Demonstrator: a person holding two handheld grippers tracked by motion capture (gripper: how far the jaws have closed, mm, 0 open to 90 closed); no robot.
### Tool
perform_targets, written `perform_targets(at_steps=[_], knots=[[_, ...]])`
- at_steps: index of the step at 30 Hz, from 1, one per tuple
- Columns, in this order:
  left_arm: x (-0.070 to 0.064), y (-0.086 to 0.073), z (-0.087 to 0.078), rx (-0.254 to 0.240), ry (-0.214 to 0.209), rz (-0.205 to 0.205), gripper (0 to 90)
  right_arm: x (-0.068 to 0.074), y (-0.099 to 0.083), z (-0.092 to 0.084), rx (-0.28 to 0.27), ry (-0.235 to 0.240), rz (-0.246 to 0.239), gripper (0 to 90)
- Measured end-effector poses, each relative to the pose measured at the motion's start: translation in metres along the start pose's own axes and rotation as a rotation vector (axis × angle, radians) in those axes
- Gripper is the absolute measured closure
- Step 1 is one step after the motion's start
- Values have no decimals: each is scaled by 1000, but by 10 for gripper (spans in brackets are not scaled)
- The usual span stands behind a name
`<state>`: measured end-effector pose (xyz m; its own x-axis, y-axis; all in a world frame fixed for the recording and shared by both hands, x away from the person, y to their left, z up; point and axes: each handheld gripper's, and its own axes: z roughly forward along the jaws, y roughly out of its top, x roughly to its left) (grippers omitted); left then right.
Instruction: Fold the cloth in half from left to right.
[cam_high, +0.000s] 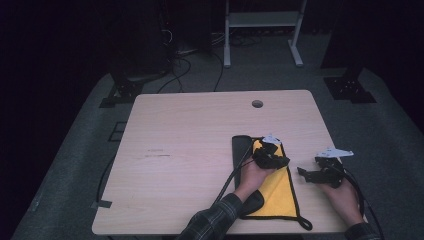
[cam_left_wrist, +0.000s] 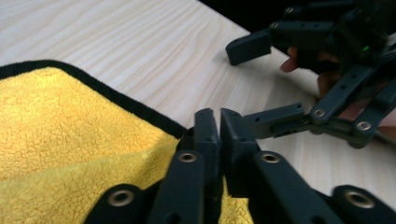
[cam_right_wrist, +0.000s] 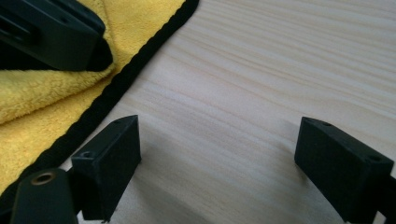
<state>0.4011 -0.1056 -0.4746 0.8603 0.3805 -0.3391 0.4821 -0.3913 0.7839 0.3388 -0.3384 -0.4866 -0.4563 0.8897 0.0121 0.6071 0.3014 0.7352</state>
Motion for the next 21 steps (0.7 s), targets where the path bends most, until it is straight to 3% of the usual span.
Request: perform_targets(at_steps=[6,9,15,18,21], knots=[[-2,4,-30,-30,8,32,658,0,0,0,1,2,-3,135],[-1,1,-55,-35,55,62,573,0,0,0,2,2,0,135],[7,-18,-93,-41,155,63,528,0,0,0,2,2,-1,135],[13,-29,-108,-41,213,58,492,0,0,0,2,2,0,135],[17,-39,-117,-8,259,75,466,0,0,0,1,1,0,135]])
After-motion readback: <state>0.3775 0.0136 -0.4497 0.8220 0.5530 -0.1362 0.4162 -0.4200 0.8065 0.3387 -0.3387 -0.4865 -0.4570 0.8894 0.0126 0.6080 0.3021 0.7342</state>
